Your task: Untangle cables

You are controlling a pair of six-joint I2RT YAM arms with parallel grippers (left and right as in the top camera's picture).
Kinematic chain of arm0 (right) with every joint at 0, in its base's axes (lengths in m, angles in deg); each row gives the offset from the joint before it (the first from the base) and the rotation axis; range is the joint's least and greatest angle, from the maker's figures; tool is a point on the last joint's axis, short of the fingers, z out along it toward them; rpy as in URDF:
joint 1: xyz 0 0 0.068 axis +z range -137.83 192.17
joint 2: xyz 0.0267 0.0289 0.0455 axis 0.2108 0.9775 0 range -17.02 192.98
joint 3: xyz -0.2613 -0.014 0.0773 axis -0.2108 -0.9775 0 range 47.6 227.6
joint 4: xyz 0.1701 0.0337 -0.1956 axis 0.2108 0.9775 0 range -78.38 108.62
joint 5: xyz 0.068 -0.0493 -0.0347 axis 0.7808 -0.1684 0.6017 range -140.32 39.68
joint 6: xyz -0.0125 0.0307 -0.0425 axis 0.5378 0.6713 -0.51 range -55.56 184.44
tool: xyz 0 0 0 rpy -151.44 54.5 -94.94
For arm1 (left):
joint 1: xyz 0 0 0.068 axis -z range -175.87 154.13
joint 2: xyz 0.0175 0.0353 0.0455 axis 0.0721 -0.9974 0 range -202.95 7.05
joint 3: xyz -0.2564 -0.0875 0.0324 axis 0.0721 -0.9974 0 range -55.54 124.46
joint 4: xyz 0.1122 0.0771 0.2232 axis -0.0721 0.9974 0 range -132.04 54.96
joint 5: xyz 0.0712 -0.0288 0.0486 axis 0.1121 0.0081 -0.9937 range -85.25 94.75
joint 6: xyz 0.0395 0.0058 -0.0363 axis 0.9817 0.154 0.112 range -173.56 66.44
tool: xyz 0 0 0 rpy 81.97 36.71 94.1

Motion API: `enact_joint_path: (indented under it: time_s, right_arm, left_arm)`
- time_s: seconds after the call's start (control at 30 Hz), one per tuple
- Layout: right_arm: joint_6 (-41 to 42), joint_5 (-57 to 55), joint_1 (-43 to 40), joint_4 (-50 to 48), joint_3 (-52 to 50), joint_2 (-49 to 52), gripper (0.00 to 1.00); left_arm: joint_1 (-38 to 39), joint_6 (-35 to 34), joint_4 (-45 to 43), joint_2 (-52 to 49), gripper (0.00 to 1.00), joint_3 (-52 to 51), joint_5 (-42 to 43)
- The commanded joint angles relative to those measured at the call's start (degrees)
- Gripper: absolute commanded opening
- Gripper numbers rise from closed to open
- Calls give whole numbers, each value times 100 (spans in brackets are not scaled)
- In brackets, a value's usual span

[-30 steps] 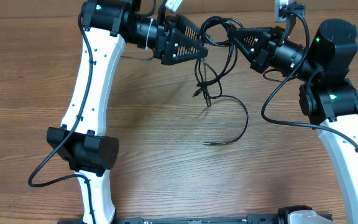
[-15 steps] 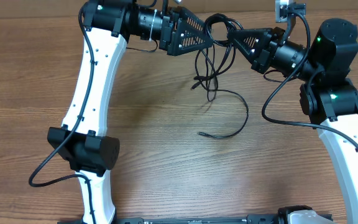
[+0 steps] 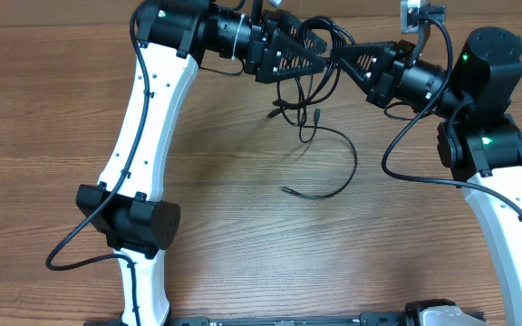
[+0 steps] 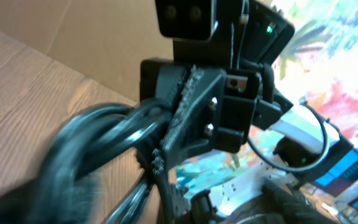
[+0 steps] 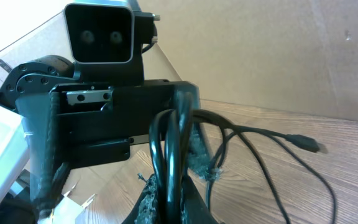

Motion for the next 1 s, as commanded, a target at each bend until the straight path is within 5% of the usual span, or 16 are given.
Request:
enact_joint_path:
  time_s: [0.0,0.27,0.6,0.8,0.87,0.97]
  right_arm:
    - [2,111,-2,-42,92,-9,4]
    - [2,68,-2,24,92,-9,4]
    - [-42,-83,-2,177,92,-9,4]
    - [-1060,-459,-2,894,92,-9,39]
    - [-1764,-603,0,1189,92,-9,63]
    - [-2544,-605,0,1414,92,-9,69]
  left_arm:
    - [-52,-2,-35,46,54,87,188]
    - [-70,-2,-22,46,4,87,175]
    - [-160,0,79,46,4,87,-232]
    - [-236,2,717,46,4,87,-1528]
    - [-245,66,1152,46,4,87,-2299]
    - [-245,492,1635,46,4,87,-2579]
